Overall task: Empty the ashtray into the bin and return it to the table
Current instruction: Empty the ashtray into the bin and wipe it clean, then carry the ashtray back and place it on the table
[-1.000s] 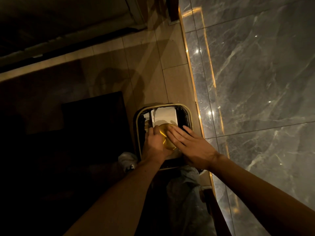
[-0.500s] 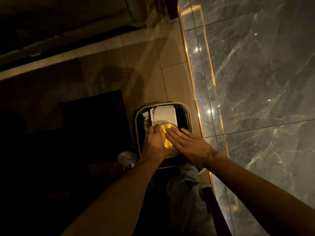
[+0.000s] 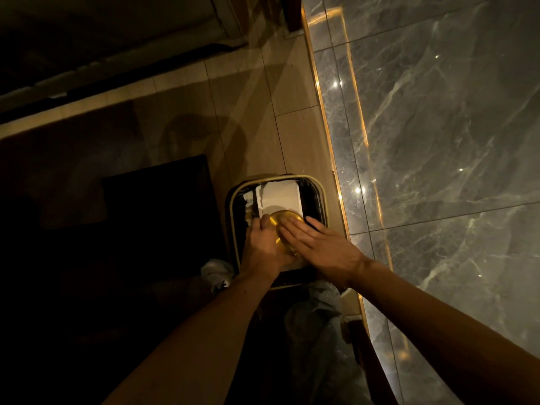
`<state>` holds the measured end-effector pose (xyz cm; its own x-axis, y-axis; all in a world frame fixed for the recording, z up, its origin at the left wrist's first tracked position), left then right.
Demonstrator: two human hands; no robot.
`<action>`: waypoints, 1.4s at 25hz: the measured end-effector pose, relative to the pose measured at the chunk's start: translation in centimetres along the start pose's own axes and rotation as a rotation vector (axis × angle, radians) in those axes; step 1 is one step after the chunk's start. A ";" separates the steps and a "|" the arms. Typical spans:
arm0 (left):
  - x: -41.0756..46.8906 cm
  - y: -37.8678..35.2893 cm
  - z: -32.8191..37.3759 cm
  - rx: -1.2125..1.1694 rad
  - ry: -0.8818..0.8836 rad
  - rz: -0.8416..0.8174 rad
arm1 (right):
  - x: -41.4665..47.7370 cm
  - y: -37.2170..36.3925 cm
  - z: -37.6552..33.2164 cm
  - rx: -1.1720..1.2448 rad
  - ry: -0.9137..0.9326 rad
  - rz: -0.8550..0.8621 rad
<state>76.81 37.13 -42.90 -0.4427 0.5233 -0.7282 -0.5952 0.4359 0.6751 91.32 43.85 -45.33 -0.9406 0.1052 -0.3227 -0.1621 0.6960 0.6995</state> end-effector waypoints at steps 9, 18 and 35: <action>-0.4 1.9 0.5 -0.113 -0.001 -0.085 | -0.8 2.8 0.2 0.861 -0.432 0.087; -2.3 4.9 0.9 -0.737 0.205 -0.263 | -2.3 6.4 0.3 1.252 -0.437 0.314; -8.0 13.1 3.8 -0.910 0.120 -0.328 | -5.1 14.2 -4.6 1.412 -0.768 0.467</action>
<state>75.13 41.46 -27.82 -0.1982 0.3764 -0.9050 -0.9693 -0.2121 0.1240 92.42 49.92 -30.83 -0.4041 0.4766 -0.7808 0.8496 0.5118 -0.1273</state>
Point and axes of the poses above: each hand's wrist, its own x-axis towards the middle knuckle, its own y-axis out of the back of the hand, z = x × y, the point moved 1 cm from there along x, towards the middle knuckle, and after that the axes turned 10 degrees about x, right-handed, at the moved point
